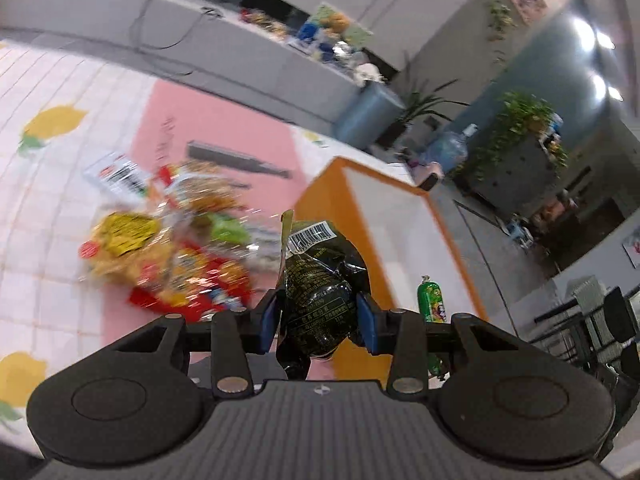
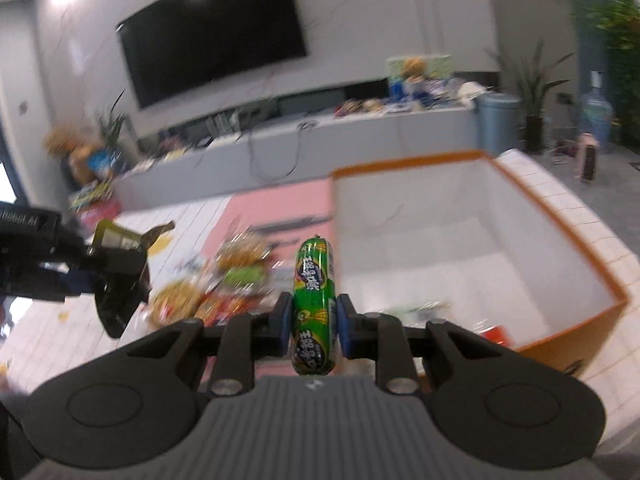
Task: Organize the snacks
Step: 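Lower the seaweed pack into the box and open the left gripper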
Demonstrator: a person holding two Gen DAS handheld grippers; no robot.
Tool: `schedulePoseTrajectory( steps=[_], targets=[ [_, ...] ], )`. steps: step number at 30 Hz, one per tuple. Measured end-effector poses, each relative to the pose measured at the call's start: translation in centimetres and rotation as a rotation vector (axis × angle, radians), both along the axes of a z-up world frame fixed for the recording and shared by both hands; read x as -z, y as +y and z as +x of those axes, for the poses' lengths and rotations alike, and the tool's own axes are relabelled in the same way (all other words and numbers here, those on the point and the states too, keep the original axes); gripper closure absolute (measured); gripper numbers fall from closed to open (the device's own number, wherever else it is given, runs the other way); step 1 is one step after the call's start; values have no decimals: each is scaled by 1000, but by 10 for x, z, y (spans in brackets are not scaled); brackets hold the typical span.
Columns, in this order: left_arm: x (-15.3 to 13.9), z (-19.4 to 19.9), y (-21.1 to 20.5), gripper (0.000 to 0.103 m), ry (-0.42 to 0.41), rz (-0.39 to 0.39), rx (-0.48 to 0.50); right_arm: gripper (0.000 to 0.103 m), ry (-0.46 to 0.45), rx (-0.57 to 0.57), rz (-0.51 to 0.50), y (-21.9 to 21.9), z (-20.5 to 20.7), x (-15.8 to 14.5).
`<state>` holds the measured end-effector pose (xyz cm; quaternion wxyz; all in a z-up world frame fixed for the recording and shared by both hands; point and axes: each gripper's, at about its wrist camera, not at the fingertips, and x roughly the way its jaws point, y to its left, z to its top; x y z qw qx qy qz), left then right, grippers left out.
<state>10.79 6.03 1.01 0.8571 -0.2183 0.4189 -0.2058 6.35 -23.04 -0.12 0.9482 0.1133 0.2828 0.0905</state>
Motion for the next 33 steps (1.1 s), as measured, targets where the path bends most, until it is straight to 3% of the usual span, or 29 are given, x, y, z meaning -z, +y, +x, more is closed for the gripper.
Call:
schedulePoseTrajectory(
  steps=[7, 16, 22, 27, 33],
  targets=[
    [-15, 16, -50, 57, -32, -47, 83, 82, -64, 205, 83, -69, -4, -40],
    [-10, 42, -124, 57, 16, -41, 192, 82, -146, 383, 168, -134, 9, -72],
    [12, 64, -176, 57, 69, -2, 247, 82, -197, 377, 233, -162, 6, -49],
    [40, 90, -214, 57, 134, 41, 257, 82, -141, 384, 228, -174, 14, -26],
    [73, 112, -243, 57, 199, 125, 232, 82, -35, 288, 195, -171, 31, -2]
  ],
)
